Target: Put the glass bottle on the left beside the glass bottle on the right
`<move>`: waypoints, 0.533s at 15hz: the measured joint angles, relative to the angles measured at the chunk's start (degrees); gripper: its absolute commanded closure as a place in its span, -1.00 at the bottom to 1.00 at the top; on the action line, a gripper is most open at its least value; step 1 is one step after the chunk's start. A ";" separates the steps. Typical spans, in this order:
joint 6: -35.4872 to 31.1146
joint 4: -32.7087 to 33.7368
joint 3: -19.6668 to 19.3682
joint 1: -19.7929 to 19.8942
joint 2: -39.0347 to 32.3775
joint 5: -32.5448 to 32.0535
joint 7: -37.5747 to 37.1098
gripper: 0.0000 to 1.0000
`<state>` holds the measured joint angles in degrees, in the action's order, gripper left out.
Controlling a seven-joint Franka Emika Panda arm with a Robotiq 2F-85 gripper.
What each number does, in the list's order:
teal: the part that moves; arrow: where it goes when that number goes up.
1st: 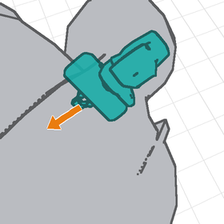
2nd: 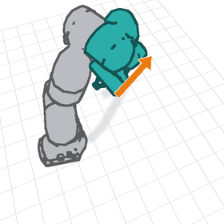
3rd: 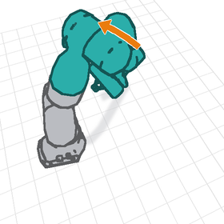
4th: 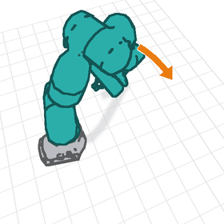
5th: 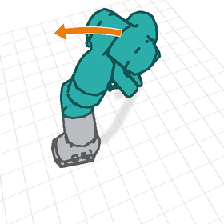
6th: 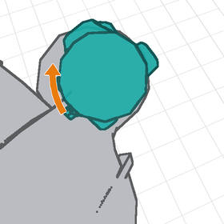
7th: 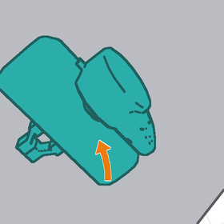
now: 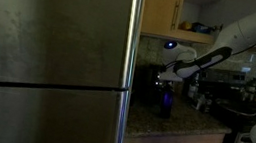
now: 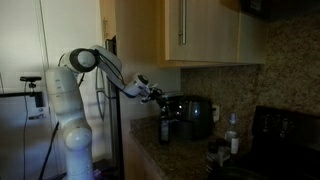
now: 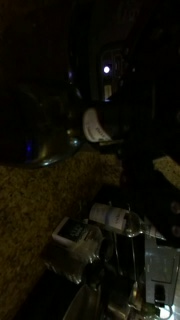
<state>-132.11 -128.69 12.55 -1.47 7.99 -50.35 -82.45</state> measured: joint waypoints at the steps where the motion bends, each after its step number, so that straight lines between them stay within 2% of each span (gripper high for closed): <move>1: 0.86 -0.54 -0.08 -0.09 0.48 -0.79 -1.18 0.87; 4: 3.38 -2.40 -1.16 -0.11 2.13 -2.11 -4.79 0.87; 8: 4.81 -4.79 -5.96 1.24 4.38 -2.19 -8.56 0.87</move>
<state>-127.30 -133.48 6.59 -0.23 12.37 -52.55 -91.01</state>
